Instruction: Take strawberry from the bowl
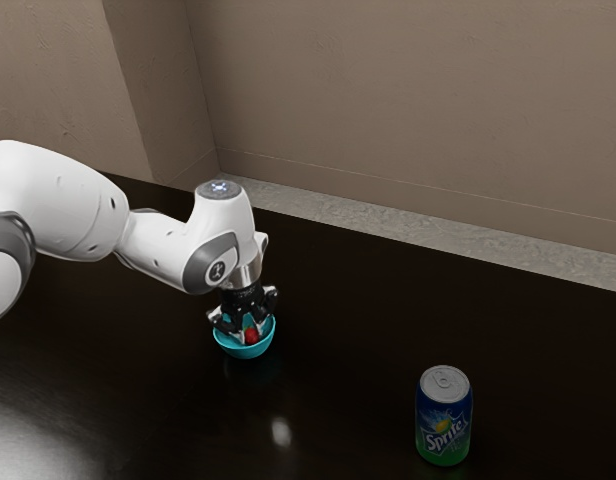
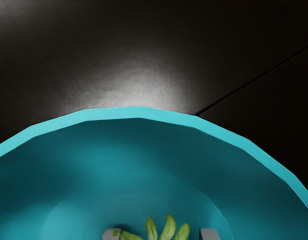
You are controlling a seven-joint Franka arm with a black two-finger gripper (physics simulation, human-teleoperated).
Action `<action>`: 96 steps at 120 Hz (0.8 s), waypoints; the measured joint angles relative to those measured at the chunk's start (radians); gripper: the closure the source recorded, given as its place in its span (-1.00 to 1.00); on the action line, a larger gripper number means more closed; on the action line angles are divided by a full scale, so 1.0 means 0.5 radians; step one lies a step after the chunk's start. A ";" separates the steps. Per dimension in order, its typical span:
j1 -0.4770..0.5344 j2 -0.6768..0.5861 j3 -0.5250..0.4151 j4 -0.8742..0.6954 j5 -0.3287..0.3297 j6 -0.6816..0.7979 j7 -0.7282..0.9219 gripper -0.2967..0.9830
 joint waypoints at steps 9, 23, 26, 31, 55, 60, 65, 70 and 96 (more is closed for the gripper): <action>-0.002 -0.002 0.000 0.001 0.002 -0.001 -0.005 0.47; -0.005 -0.011 0.000 0.003 0.006 -0.004 -0.014 0.51; -0.005 -0.017 0.000 0.003 0.007 -0.005 -0.016 0.51; -0.005 -0.030 0.002 0.003 0.008 -0.006 -0.019 0.52; -0.040 -0.255 0.011 0.004 0.017 -0.046 -0.028 0.54; -0.085 -0.292 0.011 0.015 0.019 -0.064 -0.028 0.54; -0.143 -0.302 0.011 0.032 0.020 -0.079 -0.028 0.54; -0.198 -0.292 0.004 0.054 0.021 -0.091 -0.028 0.54; -0.405 -0.033 -0.067 0.280 0.017 -0.127 -0.028 0.54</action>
